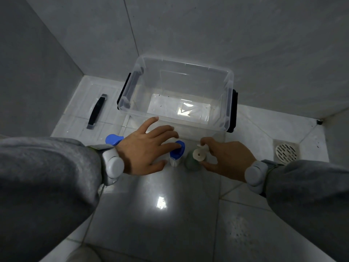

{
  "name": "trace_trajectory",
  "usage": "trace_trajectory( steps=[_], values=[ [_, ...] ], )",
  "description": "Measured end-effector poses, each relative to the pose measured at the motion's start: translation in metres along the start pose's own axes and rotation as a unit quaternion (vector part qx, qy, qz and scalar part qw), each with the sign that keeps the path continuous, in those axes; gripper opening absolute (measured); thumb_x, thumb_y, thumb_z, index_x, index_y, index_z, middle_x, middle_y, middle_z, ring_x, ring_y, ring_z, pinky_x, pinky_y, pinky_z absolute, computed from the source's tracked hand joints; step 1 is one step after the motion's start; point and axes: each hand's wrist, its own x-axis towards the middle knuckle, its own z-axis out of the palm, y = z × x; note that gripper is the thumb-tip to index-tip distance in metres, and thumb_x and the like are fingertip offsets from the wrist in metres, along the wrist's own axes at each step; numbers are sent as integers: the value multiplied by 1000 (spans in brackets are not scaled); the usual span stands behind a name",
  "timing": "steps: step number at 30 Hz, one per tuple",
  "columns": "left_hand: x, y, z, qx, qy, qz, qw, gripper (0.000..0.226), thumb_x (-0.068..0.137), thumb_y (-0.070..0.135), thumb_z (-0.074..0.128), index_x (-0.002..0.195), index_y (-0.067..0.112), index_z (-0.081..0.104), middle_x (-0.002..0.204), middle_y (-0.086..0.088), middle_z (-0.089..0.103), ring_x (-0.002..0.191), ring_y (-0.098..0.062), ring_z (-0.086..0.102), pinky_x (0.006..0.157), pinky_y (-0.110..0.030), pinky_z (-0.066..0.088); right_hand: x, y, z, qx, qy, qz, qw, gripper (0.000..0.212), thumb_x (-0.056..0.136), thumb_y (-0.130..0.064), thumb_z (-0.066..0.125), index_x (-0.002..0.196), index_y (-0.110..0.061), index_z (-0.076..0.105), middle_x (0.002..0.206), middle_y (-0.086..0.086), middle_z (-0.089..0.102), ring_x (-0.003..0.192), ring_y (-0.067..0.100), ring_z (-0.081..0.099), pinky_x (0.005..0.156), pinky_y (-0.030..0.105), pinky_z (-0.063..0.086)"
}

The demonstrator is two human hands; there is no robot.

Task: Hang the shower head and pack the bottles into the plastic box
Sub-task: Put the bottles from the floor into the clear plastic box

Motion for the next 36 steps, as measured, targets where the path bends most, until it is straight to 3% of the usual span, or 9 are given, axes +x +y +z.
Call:
trace_trajectory(
  steps=[4,7,12,15,18,27,33,36],
  values=[
    [-1,0,1,-4,0,5,1000,53,90,51,56,136,27,60,145,-2,54,141,-23,41,124,-57,9,-4,1,6,-45,1,-64,997,49,80,-52,68,119,-25,55,80,-5,72,53,16,62,46,23,43],
    [-1,0,1,-4,-2,10,1000,50,91,49,56,135,26,61,142,0,56,140,-22,42,124,-57,9,-4,2,3,-28,-14,-100,995,51,84,-59,54,122,-26,54,97,-5,74,67,18,68,54,31,55],
    [-3,-3,0,14,2,45,999,48,92,45,54,133,23,65,141,1,59,140,-24,45,123,-58,11,-4,12,0,-53,-35,-168,984,44,91,-48,57,124,-19,60,103,1,67,78,20,62,60,31,53],
    [-5,-4,2,28,-3,57,998,49,93,44,50,135,23,65,142,3,59,140,-24,44,123,-58,11,-12,20,1,-76,-2,-207,975,44,91,-39,62,126,-12,66,121,8,64,101,25,59,82,37,53],
    [-3,-5,3,35,1,71,997,48,92,43,52,134,23,66,140,3,61,139,-24,45,122,-58,12,-19,25,2,-73,-4,-209,975,56,89,-39,64,138,-13,59,141,7,57,120,26,52,99,40,46],
    [7,-12,8,39,18,117,992,38,89,37,55,118,21,76,133,-1,66,133,-27,51,120,-58,21,-11,34,5,-40,-7,-240,970,54,82,-22,65,135,-12,62,136,5,62,116,29,58,97,44,48],
    [12,-8,8,34,9,129,991,36,90,37,49,94,19,80,126,2,68,134,-27,50,123,-55,15,-14,32,11,-65,10,-245,967,56,81,-21,58,137,-13,61,134,5,61,113,29,52,94,44,44],
    [12,-8,7,41,-4,127,991,36,90,36,48,94,20,80,127,3,68,135,-27,48,124,-55,12,-13,31,7,-70,7,-242,968,56,81,-21,56,136,-14,62,133,5,63,113,29,52,94,45,45]
  ],
)
